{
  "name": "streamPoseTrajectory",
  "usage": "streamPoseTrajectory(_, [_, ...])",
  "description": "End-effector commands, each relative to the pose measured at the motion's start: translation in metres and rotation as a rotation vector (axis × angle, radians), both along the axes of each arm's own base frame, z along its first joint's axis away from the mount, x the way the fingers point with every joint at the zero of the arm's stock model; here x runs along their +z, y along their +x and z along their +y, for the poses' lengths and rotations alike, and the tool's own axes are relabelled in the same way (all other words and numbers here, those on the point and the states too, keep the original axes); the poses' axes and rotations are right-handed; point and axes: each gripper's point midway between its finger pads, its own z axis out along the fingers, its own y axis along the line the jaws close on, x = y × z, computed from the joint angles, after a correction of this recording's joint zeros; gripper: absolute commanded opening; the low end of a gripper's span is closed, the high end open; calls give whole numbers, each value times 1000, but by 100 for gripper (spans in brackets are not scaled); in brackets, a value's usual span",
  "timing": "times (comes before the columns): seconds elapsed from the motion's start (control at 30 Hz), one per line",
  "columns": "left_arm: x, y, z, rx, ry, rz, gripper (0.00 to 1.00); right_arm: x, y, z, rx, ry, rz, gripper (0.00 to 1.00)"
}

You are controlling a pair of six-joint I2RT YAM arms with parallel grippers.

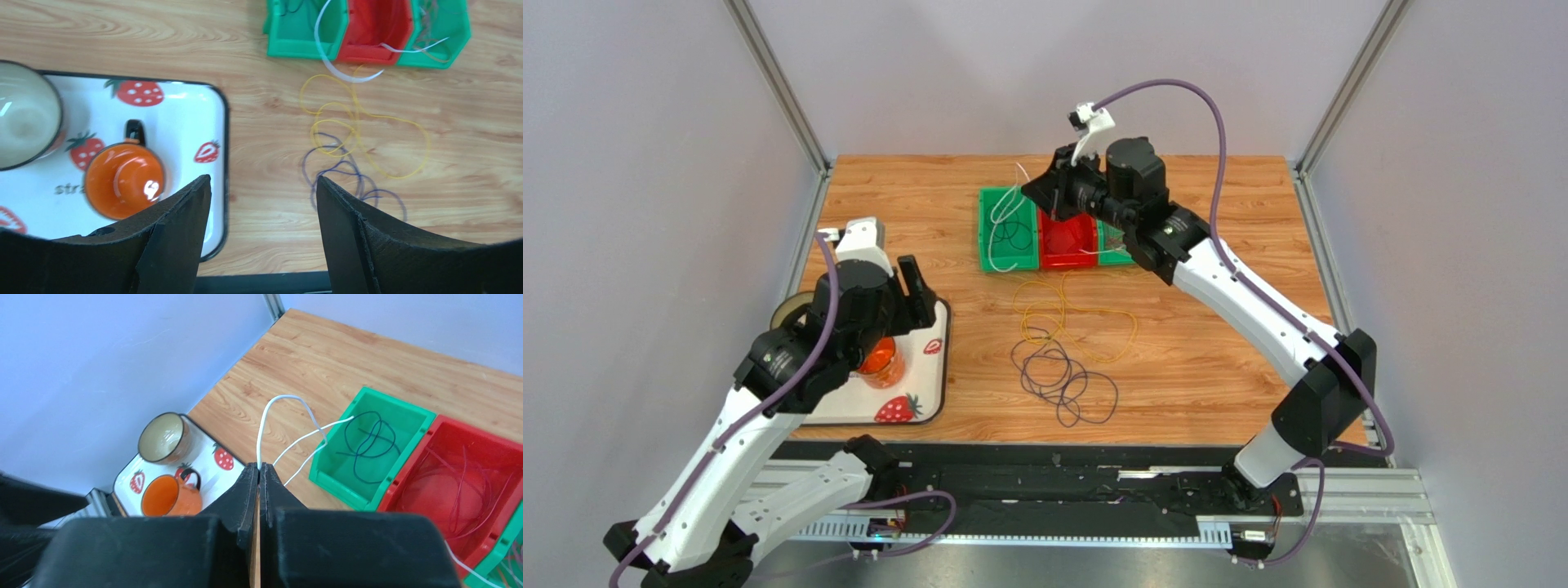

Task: Untangle the cables
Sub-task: Pick up the cable at the center of the board, then place the cable in the bin.

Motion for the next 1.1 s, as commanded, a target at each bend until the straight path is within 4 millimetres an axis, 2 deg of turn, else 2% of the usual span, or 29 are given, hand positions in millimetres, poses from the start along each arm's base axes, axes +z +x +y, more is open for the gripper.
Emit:
streamPoseTrajectory(0.0, [-24,-31,44,51,152,58,72,5,27,3,-54,-51,-49,0])
streamPoseTrajectory(0.07, [-37,-38,59,87,197,60,72,1,40,7,-69,-68,-55,0])
streamPoseTrajectory(0.17, [-46,-40,66,124,173,22,72,-4,56,9,-107,-90,-55,0])
streamPoseTrajectory(0.23, [-43,-39,60,80,153,-21,72,-13,66,9,-129,-115,-48,0])
streamPoseTrajectory(0.43, [-40,-43,71,112,142,-79,72,-29,93,10,-177,-179,-45,0])
streamPoseTrajectory(0.63, [-41,-43,70,107,140,-76,72,-37,107,5,-201,-206,-50,0])
streamPoseTrajectory(0.8, [-43,-42,68,104,140,-68,71,-35,119,-4,-259,-242,-80,0])
streamPoseTrajectory(0.97, [-43,-42,69,108,143,-66,71,-42,123,3,-231,-242,-71,0])
streamPoseTrajectory(1.07, [-43,-42,69,110,143,-66,71,-54,122,15,-180,-224,-38,0])
